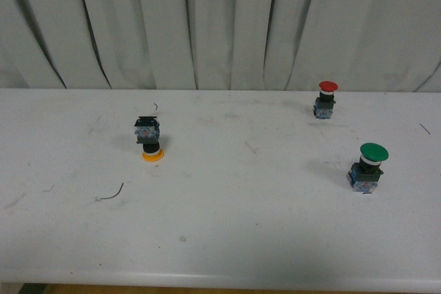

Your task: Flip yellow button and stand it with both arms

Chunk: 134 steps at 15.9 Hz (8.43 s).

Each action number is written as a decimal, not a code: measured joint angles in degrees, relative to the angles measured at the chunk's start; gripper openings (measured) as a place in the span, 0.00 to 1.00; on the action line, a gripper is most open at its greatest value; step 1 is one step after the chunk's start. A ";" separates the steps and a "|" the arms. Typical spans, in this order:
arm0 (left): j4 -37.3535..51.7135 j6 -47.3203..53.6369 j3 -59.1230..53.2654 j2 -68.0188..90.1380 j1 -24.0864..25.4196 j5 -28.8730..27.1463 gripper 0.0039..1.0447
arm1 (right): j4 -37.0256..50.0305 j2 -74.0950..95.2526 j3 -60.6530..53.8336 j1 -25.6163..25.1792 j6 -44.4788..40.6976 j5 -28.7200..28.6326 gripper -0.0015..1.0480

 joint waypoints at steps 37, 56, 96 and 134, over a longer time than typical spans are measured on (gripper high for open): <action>18.45 -6.29 63.91 112.45 -11.58 -2.43 0.94 | 0.00 0.00 0.00 0.00 0.00 0.00 0.94; 3.23 -0.92 79.93 127.80 -10.43 -3.21 0.94 | 0.00 0.00 0.00 0.00 0.00 0.00 0.94; 73.57 -67.10 29.09 89.64 -16.22 28.11 0.34 | 0.00 0.00 0.00 0.00 0.00 0.00 0.94; 71.32 -63.19 30.62 88.70 -18.60 27.06 0.34 | 73.96 96.45 35.19 17.70 81.70 -33.99 0.94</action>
